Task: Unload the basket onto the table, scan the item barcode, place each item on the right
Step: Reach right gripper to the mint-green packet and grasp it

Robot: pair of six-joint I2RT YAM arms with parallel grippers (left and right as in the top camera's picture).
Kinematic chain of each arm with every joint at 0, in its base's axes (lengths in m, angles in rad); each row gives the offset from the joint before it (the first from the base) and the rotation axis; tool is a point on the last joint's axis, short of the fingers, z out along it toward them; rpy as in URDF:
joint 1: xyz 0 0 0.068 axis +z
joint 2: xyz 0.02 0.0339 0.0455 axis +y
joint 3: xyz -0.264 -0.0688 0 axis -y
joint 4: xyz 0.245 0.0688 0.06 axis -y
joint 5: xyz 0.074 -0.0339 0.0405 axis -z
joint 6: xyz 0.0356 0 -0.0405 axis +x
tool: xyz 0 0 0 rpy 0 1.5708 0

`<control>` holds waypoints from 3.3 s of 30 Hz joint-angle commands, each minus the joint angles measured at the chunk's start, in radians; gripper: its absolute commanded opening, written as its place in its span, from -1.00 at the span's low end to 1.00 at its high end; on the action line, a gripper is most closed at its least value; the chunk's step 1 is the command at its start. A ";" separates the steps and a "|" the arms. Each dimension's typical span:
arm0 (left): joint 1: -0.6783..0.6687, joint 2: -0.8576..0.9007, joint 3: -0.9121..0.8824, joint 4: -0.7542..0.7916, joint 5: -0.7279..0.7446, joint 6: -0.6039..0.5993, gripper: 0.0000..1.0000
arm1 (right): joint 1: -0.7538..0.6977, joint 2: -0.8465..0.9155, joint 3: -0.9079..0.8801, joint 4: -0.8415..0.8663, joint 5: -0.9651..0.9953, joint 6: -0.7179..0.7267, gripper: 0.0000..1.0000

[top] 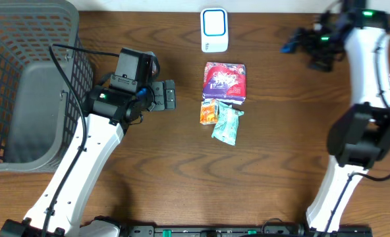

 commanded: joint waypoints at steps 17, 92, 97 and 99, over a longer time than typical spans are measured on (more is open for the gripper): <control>0.003 0.005 0.013 -0.005 -0.013 0.009 0.95 | 0.446 0.010 -0.073 -0.246 0.230 -0.077 0.98; 0.003 0.005 0.013 -0.005 -0.013 0.009 0.96 | 0.681 -0.220 -0.689 0.133 0.743 0.199 0.22; 0.003 0.005 0.013 -0.005 -0.013 0.009 0.96 | 0.673 -0.220 -0.772 0.219 0.719 0.199 0.13; 0.003 0.005 0.013 -0.005 -0.013 0.009 0.96 | 0.675 -0.220 -0.803 0.246 0.720 0.199 0.16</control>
